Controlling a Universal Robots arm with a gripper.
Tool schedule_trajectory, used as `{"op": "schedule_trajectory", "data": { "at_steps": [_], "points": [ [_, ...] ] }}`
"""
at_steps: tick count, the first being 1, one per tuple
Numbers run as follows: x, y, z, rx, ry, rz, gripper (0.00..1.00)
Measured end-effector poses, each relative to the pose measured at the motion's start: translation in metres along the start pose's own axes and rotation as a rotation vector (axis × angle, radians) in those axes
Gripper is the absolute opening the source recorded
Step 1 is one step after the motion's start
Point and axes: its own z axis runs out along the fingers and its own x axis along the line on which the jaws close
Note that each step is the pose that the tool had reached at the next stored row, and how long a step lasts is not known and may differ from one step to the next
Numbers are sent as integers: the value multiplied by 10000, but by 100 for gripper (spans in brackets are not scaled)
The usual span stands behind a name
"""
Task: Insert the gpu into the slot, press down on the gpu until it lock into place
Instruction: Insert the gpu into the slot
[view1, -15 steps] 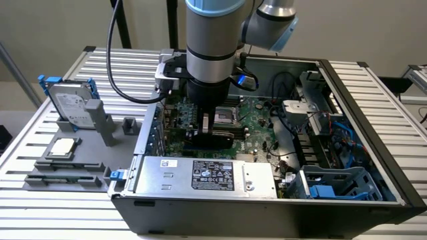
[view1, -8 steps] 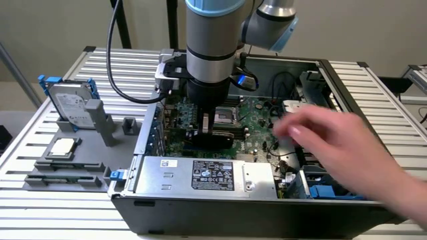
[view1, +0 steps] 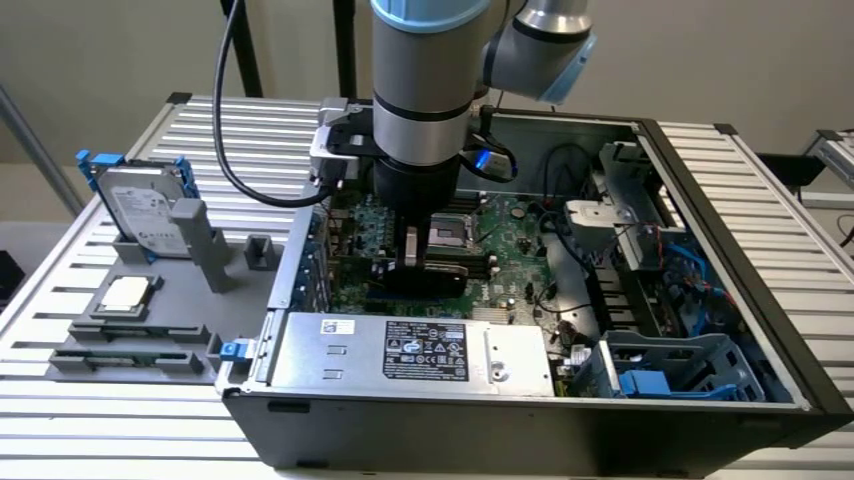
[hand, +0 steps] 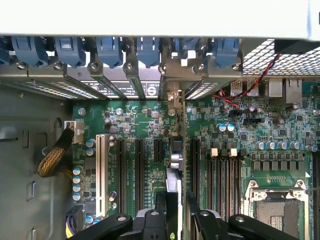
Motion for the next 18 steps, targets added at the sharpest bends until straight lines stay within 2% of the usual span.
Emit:
{"op": "schedule_trajectory", "data": {
  "at_steps": [2,3,12,14,18],
  "points": [
    [0,0,0,-1,0,0,27],
    [0,0,0,0,0,0,34],
    [0,0,-8,-1,3,0,34],
    [-2,0,-64,0,-1,-2,34],
    [-10,2,-250,0,0,-1,34]
  ]
}}
